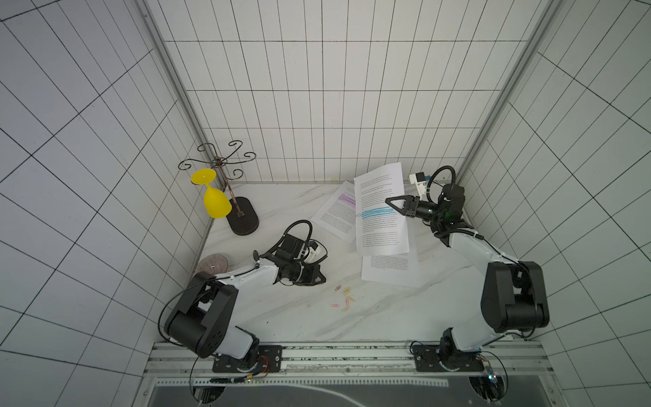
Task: Unclip the paperclips from the documents
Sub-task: Place the paper clip at the center of the board, then remove the paper clip from the document.
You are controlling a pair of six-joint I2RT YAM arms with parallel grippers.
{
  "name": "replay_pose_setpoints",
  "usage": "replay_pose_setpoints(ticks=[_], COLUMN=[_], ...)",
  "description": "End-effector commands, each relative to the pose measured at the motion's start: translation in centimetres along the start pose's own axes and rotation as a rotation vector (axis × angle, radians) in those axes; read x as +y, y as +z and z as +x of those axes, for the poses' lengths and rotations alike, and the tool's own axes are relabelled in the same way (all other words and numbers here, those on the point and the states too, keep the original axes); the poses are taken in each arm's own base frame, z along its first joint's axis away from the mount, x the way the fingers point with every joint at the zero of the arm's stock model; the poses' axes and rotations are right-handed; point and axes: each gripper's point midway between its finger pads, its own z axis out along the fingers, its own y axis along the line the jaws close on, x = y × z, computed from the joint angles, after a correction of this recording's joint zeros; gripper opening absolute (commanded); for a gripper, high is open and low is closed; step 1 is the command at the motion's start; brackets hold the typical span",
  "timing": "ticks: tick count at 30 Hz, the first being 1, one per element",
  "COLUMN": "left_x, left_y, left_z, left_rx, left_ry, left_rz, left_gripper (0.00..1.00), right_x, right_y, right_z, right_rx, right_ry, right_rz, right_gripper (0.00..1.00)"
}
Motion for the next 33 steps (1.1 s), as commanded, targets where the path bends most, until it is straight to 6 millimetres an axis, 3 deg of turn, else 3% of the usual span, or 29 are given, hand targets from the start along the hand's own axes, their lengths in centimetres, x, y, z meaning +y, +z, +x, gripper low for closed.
replay_pose_setpoints(ticks=[1,5,6,8,11,15,17,20,23,26,29,33], left_x=[1.4,1.0,0.9,0.8,0.8,0.4,-0.5,-3.6,-7.4,-10.5,-12.9,-16.5], left_y=[1.0,1.5,1.5,1.2,0.7,-0.7,-2.0,-5.0,-10.1,-14.5,-16.5,-18.6], left_z=[0.4,0.4,0.5,0.6,0.9,0.4,-1.2,-5.7,-11.9,-16.3,-18.4,-18.2], left_rx=[-0.007,-0.002,0.002,0.003,0.008,0.0,-0.043,-0.198,-0.456,-0.611,-0.619,-0.625], left_ry=[-0.008,0.007,0.009,0.006,0.002,0.033,0.073,0.148,0.142,0.135,0.176,0.292], left_rz=[-0.052,-0.063,-0.067,-0.075,-0.094,-0.138,-0.148,-0.05,0.177,0.393,0.483,0.608], left_gripper=[0.0,0.05,0.13,0.36,0.57,0.61,0.61,0.61,0.63,0.65,0.66,0.71], right_x=[0.8,0.7,0.6,0.6,0.6,0.9,1.5,3.6,6.6,9.1,11.7,15.1], right_y=[-0.2,-0.3,-0.3,-0.3,-0.1,0.2,0.6,1.4,2.5,3.4,3.6,2.6], right_z=[0.2,0.5,0.7,0.8,1.2,1.7,2.1,2.5,3.1,3.9,4.1,3.8], right_rx=[0.005,0.009,0.011,0.016,0.03,0.058,0.076,0.107,0.142,0.176,0.162,0.098], right_ry=[-0.051,-0.049,-0.049,-0.048,-0.056,-0.074,-0.09,-0.136,-0.193,-0.218,-0.215,-0.216], right_rz=[0.011,0.018,0.021,0.024,0.026,0.03,0.018,-0.035,-0.11,-0.184,-0.264,-0.387], right_gripper=[0.0,0.0,0.0,0.0,0.0,0.0,0.0,0.0,0.0,0.0,0.0,0.0])
